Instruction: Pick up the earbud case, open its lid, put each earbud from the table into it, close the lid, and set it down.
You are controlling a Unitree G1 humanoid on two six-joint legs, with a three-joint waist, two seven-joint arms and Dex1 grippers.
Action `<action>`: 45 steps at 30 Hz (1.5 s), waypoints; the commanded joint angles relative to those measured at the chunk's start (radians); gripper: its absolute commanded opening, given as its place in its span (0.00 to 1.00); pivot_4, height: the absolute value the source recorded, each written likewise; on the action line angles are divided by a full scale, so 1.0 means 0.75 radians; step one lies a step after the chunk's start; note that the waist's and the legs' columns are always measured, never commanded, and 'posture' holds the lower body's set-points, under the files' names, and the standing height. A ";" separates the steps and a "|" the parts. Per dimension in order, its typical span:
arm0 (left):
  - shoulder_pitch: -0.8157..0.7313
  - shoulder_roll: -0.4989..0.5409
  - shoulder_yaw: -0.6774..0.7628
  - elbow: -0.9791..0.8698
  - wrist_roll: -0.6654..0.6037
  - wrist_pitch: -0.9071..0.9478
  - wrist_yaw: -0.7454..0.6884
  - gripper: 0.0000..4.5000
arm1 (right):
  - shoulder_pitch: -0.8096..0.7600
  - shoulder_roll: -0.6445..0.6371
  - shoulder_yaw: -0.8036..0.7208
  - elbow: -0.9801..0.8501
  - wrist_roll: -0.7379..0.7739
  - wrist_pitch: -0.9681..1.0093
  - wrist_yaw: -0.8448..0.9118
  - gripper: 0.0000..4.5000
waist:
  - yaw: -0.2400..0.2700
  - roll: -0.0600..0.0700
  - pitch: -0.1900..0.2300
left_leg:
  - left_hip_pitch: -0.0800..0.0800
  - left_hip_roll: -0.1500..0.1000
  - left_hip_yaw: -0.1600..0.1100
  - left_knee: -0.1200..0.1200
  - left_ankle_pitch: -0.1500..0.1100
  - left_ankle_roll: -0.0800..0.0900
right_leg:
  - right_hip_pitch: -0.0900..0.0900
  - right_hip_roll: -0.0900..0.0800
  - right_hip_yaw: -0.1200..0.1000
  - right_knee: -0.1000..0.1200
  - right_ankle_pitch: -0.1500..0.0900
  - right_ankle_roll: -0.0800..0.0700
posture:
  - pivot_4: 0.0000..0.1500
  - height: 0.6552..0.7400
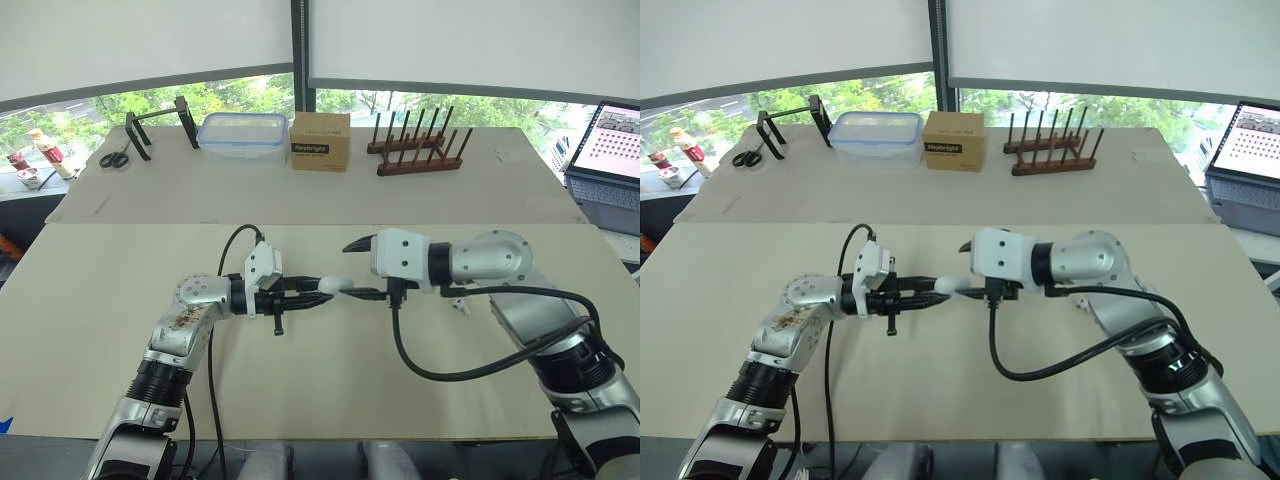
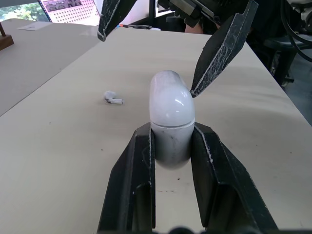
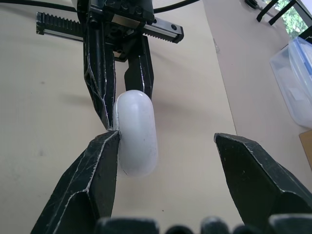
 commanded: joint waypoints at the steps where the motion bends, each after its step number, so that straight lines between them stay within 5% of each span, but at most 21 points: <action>1: 0.000 0.025 -0.018 -0.081 -0.022 -0.012 -0.043 0.11 | -0.051 0.027 -0.050 -0.011 0.004 0.022 -0.043 0.76 | -0.001 0.000 0.000 | 0.000 0.000 0.000 0.000 0.000 0.000 | 0.000 0.000 0.000 0.000 0.000 0.000 | 1.00 1.00; 18: 0.014 0.032 -0.004 -0.122 -0.036 0.021 0.014 0.11 | -0.016 0.006 -0.159 -0.084 0.128 0.129 -0.014 0.76 | 0.004 0.000 0.000 | 0.000 0.000 0.000 0.000 0.000 0.000 | 0.000 0.000 0.000 0.000 0.000 0.000 | 1.00 1.00; 26: 0.038 0.023 0.082 -0.099 -0.043 -0.018 0.116 0.11 | 0.478 -0.135 -0.489 -0.237 0.206 0.102 -0.083 0.76 | 0.017 0.000 0.000 | 0.000 -0.001 -0.002 0.000 0.000 0.000 | 0.002 0.000 -0.001 0.000 0.000 0.000 | 1.00 1.00; 35: 0.084 0.031 0.139 -0.083 -0.036 -0.061 0.174 0.11 | 1.291 0.055 -0.889 -0.255 0.132 -0.223 -0.310 0.76 | 0.024 0.001 -0.001 | 0.005 0.000 0.004 0.000 0.000 0.000 | 0.006 0.000 0.002 0.000 0.000 0.000 | 1.00 1.00; 37: 0.093 0.035 0.142 -0.083 -0.036 -0.062 0.173 0.11 | 1.358 0.088 -0.935 -0.231 0.139 -0.259 -0.339 0.76 | 0.020 0.001 -0.001 | 0.007 0.000 0.005 -0.001 0.000 0.000 | 0.008 0.000 0.003 0.000 0.000 0.000 | 1.00 1.00; 41: 0.110 0.044 0.145 -0.082 -0.035 -0.068 0.165 0.11 | 1.439 0.100 -1.010 -0.186 0.174 -0.243 -0.353 0.99 | 0.013 0.001 -0.001 | 0.008 0.001 0.010 -0.001 0.000 0.001 | 0.008 0.001 0.003 -0.001 0.000 0.000 | 1.00 1.00; 45: 0.108 0.050 0.142 -0.077 -0.034 -0.066 0.163 0.11 | 1.407 0.091 -1.022 -0.202 0.198 -0.158 -0.403 1.00 | 0.010 0.001 -0.001 | 0.008 0.001 0.015 -0.002 0.000 0.001 | 0.008 0.000 0.004 -0.001 0.000 0.000 | 1.00 1.00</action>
